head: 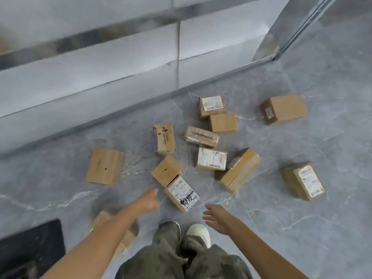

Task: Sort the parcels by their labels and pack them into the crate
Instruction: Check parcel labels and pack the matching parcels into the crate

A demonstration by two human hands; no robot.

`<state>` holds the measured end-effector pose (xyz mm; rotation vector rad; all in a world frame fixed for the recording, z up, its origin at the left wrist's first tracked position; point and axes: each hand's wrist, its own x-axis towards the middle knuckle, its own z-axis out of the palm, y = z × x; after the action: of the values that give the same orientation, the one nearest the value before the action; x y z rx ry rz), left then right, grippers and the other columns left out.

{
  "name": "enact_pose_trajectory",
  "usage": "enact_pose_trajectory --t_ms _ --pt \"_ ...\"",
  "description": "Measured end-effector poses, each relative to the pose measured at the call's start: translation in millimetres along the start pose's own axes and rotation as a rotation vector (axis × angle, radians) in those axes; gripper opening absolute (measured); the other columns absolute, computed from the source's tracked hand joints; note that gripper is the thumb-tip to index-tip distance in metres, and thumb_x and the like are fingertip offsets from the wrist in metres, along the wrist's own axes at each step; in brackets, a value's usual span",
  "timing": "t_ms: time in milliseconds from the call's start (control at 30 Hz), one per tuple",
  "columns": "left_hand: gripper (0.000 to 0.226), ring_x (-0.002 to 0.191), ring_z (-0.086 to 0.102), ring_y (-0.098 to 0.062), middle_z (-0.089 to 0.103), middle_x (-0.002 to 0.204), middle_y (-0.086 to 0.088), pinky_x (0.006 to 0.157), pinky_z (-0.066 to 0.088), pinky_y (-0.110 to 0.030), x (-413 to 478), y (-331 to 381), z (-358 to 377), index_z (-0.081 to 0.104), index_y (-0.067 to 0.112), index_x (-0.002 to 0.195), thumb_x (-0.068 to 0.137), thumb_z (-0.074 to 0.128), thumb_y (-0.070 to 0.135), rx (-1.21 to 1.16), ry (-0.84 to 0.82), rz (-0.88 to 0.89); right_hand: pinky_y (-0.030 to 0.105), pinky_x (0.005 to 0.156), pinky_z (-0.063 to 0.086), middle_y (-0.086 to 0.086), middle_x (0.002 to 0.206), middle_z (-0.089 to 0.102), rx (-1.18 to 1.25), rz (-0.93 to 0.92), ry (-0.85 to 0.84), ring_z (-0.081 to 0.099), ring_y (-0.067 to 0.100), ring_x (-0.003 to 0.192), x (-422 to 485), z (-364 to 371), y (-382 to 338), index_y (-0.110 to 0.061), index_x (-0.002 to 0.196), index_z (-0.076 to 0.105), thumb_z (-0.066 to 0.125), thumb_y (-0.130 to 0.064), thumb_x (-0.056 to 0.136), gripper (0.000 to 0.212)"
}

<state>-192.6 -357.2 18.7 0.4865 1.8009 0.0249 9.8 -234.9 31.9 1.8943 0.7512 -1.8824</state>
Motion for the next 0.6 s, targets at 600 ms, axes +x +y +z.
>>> enact_pose_trajectory --t_ms 600 --pt "0.046 0.114 0.049 -0.023 0.046 0.131 -0.011 0.087 0.040 -0.028 -198 129 -91 0.040 0.010 0.132 0.089 0.052 -0.002 -0.175 0.203 0.309 0.049 0.081 0.050 0.010 0.094 0.068 0.047 -0.319 -0.168 0.063 0.024 0.084 -220 -45 -106 -0.007 0.110 0.058 0.046 -0.010 0.098 0.017"
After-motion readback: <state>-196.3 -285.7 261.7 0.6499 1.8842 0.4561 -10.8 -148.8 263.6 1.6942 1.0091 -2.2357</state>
